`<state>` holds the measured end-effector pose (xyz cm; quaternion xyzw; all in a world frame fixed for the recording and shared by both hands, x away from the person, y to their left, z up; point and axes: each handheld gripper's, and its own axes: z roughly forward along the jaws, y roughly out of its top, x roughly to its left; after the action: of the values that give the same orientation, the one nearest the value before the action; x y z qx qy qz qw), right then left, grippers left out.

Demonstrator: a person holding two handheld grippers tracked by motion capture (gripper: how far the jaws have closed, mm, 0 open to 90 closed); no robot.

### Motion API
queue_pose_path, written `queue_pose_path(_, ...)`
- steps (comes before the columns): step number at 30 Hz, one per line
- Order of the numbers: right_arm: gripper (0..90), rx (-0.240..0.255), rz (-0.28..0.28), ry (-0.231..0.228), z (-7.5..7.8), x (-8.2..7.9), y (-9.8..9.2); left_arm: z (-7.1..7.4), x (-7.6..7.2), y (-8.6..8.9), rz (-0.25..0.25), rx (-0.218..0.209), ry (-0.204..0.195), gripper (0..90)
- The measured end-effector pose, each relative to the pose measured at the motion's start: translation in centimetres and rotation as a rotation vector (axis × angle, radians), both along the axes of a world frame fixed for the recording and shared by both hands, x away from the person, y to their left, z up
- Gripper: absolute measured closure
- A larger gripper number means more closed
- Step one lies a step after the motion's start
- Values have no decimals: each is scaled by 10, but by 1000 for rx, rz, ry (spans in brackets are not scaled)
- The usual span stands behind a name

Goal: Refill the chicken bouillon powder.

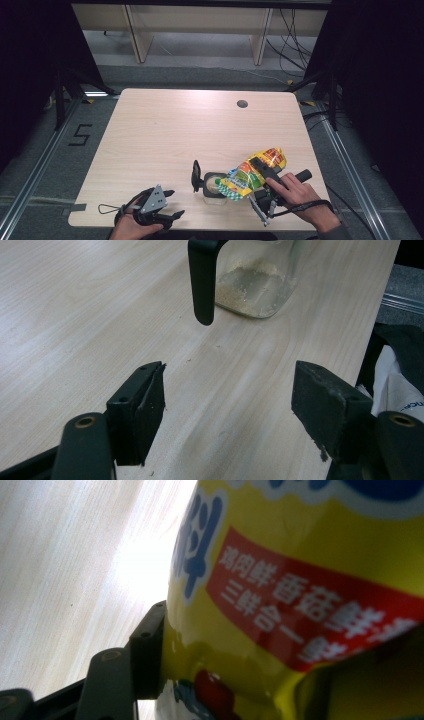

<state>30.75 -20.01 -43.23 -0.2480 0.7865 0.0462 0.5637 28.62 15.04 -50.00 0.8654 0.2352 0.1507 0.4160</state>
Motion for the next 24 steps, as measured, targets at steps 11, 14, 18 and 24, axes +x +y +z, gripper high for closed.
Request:
queue_pose_path(11, 390, 16, -41, 15, -1, -3, -1, 1, 0, 0, 5, -6, 4, 254)
queue_pose_path(14, 390, 2, -12, -7, 1, -2, -1, 1, 0, 0, 5, -8, 1, 249)
queue_pose_path(18, 390, -6, -9, -9, 2, -2, -1, 1, 0, 0, 7, -8, 3, 238)
queue_pose_path(24, 390, -13, -10, -16, 3, -2, -1, 0, 0, -1, 20, -33, 7, 221)
